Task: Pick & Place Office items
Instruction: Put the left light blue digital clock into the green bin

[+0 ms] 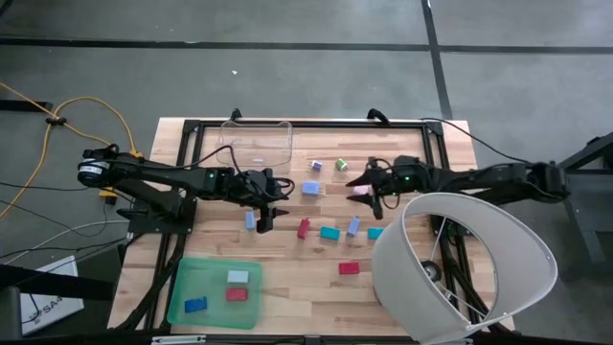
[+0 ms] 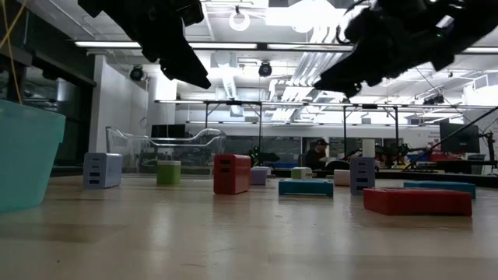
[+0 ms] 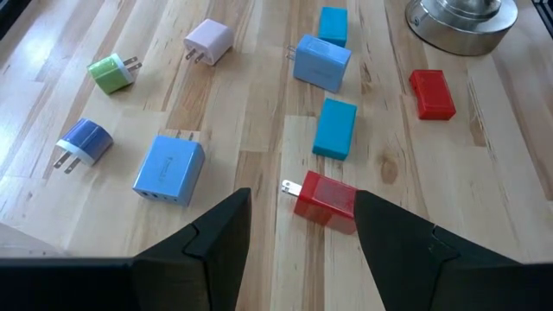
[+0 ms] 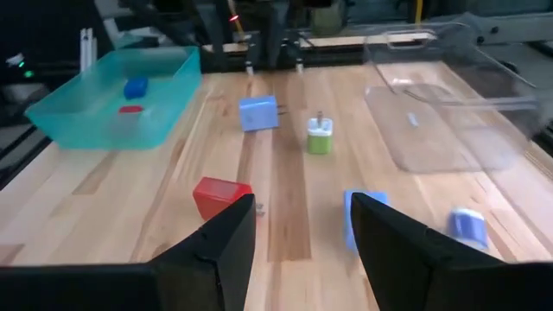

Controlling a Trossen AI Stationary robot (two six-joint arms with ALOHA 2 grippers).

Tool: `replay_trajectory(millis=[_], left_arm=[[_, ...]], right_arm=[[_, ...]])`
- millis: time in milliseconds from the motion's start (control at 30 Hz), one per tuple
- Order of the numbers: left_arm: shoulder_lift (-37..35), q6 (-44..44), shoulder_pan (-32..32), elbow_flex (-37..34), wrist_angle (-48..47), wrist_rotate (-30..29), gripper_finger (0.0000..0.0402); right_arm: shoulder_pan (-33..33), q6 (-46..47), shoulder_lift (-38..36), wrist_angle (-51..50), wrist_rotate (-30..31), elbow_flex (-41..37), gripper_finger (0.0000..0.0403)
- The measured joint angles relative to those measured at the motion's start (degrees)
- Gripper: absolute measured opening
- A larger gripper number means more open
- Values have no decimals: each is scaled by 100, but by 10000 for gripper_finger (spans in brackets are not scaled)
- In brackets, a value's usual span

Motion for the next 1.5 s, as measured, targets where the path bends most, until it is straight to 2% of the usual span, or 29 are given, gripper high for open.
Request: replay_trajectory(millis=[267, 500, 633, 833, 1333, 1500], left_arm=[[-1, 0, -1, 0, 1, 0, 200], [0, 0, -1, 0, 0, 1, 200], [0, 0, 0, 0, 1, 2, 200], [-1, 0, 0, 0, 1, 1, 200], [0, 0, -2, 0, 23, 1, 200], [-2, 0, -2, 0, 25, 2, 200]], right_arm=[[173, -130, 1081, -22, -237, 553, 178], [524, -117, 1789, -28, 86, 822, 178], [842, -113, 2025, -150, 581, 1018, 178], [1236, 75, 2277, -964, 1152, 1530, 178], [1575, 894, 2878, -1283, 1186, 1730, 178], [1852, 904, 2877, -1277, 1548, 1734, 178]])
